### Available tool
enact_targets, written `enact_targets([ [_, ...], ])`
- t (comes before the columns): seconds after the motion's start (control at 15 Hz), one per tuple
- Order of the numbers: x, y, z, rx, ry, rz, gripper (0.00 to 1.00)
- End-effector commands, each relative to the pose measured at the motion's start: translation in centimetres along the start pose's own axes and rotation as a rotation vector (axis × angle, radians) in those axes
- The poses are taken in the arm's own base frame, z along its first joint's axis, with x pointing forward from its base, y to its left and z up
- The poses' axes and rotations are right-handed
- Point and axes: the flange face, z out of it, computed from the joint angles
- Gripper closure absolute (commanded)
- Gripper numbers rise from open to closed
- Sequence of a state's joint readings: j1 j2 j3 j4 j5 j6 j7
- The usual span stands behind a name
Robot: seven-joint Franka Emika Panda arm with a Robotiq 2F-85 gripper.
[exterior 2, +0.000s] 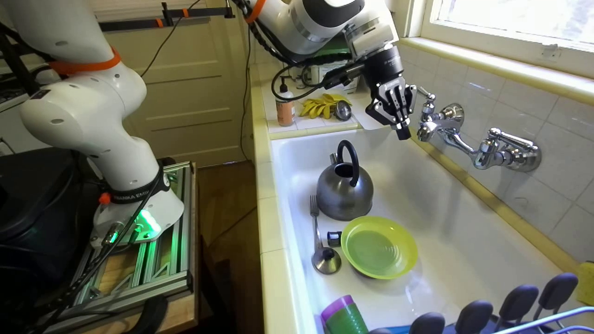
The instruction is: Turn the tap faucet to the right
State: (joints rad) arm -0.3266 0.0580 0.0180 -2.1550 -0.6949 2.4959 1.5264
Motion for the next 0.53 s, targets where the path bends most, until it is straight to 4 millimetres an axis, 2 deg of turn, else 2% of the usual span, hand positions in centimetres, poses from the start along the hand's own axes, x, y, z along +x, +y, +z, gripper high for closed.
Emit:
enact_targets([
  [0.0,0.1,0.2,0.7,-0.022,-0.021,0.014,1.00],
  [0.27,0.1,-0.1,0.7,-0.019,-0.059,0.038,1.00],
  [0.47,0.4,-0.9,-0.4,-0.002,-0.075,0.058,1.00],
])
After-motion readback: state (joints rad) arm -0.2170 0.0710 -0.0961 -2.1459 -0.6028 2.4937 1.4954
